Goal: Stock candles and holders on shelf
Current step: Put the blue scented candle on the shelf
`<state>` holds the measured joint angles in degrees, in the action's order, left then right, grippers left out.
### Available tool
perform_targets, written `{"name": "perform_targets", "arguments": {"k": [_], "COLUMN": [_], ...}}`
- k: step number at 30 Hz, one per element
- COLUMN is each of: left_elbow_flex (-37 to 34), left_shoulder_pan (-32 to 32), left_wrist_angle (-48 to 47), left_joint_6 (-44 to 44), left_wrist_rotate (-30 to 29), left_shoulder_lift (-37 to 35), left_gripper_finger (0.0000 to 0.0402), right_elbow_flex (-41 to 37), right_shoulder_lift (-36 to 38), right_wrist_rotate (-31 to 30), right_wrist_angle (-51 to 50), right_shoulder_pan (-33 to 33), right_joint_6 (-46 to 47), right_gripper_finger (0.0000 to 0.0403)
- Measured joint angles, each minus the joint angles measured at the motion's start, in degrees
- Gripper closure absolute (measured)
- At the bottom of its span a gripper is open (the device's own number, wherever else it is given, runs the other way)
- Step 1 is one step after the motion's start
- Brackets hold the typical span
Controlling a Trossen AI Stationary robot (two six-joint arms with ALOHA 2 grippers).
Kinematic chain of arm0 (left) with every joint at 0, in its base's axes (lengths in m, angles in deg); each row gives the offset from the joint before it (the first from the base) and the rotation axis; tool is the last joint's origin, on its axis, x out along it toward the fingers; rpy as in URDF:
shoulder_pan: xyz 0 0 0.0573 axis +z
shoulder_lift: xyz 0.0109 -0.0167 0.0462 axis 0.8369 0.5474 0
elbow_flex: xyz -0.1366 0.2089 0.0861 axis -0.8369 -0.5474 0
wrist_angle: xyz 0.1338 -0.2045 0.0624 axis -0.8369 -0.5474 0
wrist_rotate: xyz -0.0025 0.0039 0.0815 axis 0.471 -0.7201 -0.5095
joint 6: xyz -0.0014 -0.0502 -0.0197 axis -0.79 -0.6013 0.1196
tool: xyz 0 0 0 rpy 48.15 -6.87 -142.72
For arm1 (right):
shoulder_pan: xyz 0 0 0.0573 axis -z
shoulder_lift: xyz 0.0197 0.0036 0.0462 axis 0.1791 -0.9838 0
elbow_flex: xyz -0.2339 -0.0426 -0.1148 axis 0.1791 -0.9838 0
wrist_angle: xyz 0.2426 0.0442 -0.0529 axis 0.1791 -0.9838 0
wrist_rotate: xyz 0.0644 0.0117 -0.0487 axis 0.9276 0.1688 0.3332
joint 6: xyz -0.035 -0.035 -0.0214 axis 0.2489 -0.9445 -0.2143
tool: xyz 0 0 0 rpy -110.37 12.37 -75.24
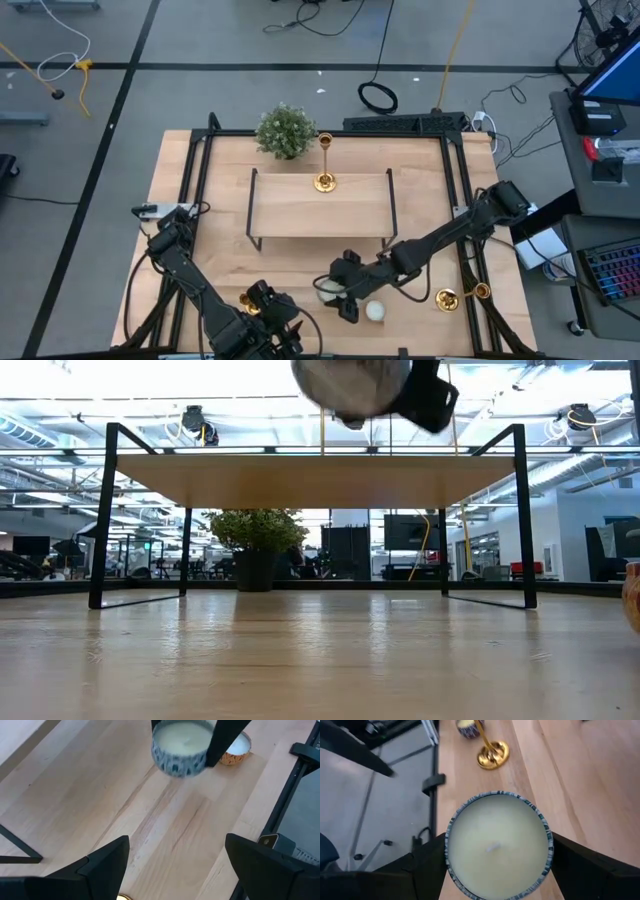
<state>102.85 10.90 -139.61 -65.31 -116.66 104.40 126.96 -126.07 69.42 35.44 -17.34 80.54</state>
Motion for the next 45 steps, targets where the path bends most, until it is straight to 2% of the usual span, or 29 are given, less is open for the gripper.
{"name": "perform_targets", "arguments": {"k": [18, 31, 36, 40, 45], "left_elbow_flex": [0.00, 0.00, -0.02, -0.02, -0.04], "left_shoulder_pan": [0.04, 2.90, 4.49, 5.60, 6.86], "left_wrist_angle": [-0.43, -0.67, -3.23, -8.95, -9.12], "left_joint_6": [-1.46, -2.39, -4.53, -9.12, -10.05], "left_wrist_rotate": [-0.02, 0.37, 1.68, 1.66, 1.59], "left_shoulder_lift": [0.00, 0.00, -0.73, -2.37, -3.04], "left_gripper_finger": [0.0064, 0.0064, 0.0064, 0.0064, 0.0064], "right_elbow_flex": [0.02, 0.02, 0.02, 0.02, 0.07], "right_shoulder_lift": [10.44, 12.97, 13.02, 13.37, 15.17], "right_wrist_rotate": [-0.21, 0.32, 4.64, 7.75, 8.10], "right_wrist_angle": [-0.01, -0.62, -1.62, -4.43, -9.96], "right_shoulder_pan": [4.42, 8.47, 11.28, 13.83, 16.71], "right_joint_6": [-1.92, -5.22, -7.21, -9.43, -14.62], "right_gripper_finger": [0.0108, 0.0108, 0.0108, 0.0108, 0.0108]}}
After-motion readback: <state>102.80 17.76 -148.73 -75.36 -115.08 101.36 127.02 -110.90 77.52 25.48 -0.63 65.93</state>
